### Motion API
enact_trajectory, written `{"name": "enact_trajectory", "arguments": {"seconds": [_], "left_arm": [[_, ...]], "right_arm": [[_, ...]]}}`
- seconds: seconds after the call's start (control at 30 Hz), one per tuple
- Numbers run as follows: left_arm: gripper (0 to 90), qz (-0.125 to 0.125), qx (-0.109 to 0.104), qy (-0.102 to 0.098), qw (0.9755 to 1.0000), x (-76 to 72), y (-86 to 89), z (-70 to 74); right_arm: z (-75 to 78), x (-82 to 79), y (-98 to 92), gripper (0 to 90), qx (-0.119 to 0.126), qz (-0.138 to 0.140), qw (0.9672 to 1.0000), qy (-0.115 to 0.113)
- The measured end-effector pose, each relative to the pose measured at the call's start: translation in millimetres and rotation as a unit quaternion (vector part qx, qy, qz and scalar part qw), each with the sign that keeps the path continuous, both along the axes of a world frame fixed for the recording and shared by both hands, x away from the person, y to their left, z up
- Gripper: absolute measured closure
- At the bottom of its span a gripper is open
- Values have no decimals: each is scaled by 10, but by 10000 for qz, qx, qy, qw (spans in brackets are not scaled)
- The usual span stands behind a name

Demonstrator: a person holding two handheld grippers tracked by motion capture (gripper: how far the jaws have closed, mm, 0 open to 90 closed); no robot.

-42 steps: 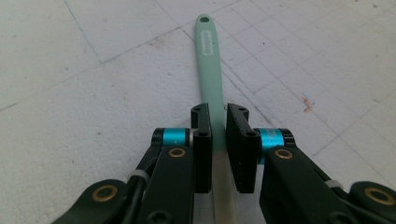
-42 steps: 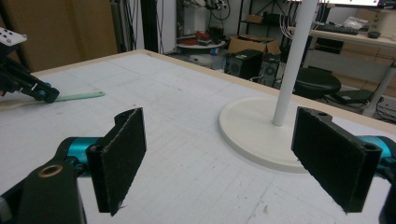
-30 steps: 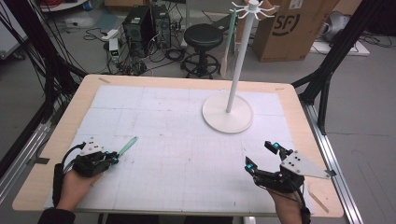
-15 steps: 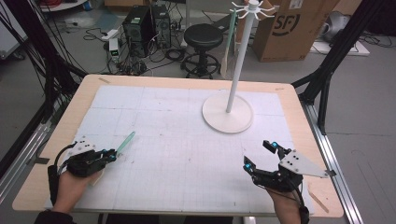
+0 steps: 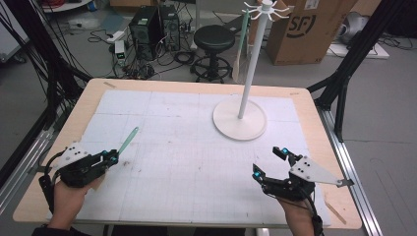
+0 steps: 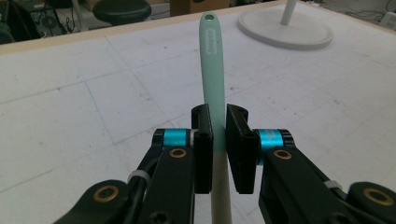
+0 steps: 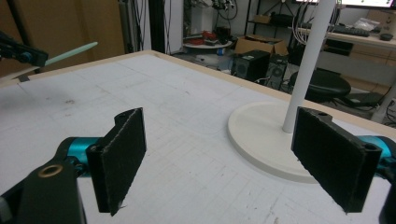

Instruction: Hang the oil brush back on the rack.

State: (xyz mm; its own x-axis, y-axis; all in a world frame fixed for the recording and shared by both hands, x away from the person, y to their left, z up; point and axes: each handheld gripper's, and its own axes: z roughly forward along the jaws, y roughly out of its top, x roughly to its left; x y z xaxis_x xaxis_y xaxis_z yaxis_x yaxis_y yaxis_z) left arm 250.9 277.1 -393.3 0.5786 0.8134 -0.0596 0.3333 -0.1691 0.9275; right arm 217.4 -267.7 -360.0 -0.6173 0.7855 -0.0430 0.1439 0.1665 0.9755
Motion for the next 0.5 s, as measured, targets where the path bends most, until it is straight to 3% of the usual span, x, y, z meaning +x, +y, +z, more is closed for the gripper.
{"name": "enact_trajectory", "arguments": {"seconds": [0.07,0.5], "left_arm": [[815,9,-118,-90,9999,-14,-20,36],[814,-168,-339,-379,9986,-46,-155,216]], "right_arm": [[7,6,14,167,-4,12,10000,10],[64,56,135,168,5,211,9998,-27]]}}
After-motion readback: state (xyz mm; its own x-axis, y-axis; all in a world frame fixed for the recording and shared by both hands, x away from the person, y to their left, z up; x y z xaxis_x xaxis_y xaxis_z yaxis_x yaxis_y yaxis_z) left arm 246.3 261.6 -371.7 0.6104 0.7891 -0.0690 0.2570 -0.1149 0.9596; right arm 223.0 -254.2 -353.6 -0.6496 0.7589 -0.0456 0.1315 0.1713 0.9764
